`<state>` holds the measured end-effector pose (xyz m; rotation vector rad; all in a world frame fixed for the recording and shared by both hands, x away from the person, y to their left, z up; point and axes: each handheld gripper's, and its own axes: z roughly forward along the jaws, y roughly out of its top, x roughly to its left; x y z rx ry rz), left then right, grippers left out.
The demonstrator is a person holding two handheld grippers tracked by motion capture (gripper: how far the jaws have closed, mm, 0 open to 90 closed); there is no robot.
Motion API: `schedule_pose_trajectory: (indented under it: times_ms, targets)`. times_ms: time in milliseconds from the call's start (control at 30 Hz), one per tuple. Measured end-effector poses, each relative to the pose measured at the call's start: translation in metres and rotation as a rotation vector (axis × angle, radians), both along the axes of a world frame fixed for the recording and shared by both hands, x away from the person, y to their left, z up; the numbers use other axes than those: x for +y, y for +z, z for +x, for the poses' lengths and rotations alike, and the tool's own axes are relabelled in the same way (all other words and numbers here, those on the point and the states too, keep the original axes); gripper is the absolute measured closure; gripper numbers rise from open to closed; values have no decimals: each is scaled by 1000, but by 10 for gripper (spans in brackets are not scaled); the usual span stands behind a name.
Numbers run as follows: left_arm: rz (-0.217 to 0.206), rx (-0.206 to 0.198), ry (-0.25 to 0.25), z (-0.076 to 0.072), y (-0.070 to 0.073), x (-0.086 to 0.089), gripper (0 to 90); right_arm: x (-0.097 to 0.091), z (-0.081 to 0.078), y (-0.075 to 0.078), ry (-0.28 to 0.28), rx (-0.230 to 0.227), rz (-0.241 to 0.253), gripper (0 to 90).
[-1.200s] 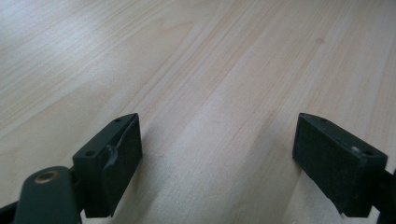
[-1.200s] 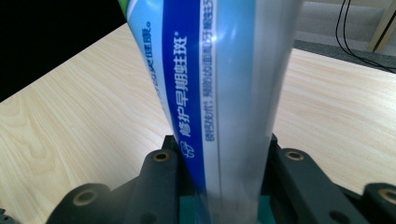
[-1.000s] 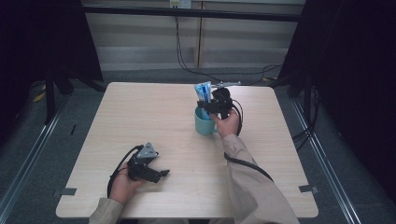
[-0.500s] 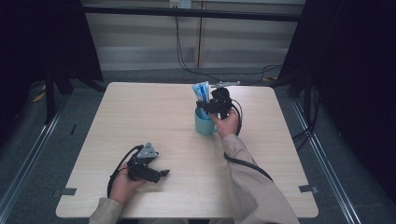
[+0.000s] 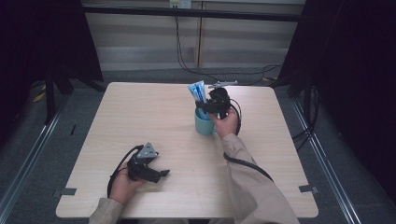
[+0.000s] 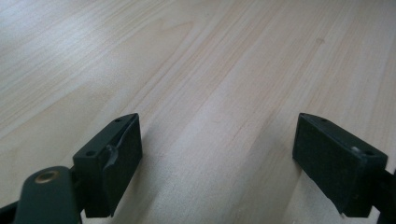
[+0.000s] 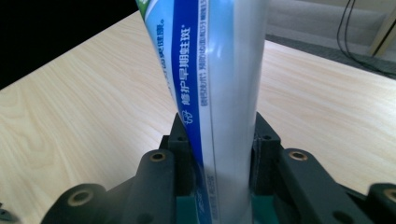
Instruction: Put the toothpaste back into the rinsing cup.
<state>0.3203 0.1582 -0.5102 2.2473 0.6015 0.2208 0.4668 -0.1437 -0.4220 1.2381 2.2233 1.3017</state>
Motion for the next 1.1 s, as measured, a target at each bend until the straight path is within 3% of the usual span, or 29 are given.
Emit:
schedule_pose_trajectory:
  times_ms: [167,667,1100]
  targets:
    - [0,0,0,0,0,0,156,-1,0,0,8,6,11,656]
    - [0,0,0,0,0,0,156,-2,-1,3,-13,1,-28,467]
    - [0,-1,0,0,0,0,157,-14,-5,8,-47,0,-15,295]
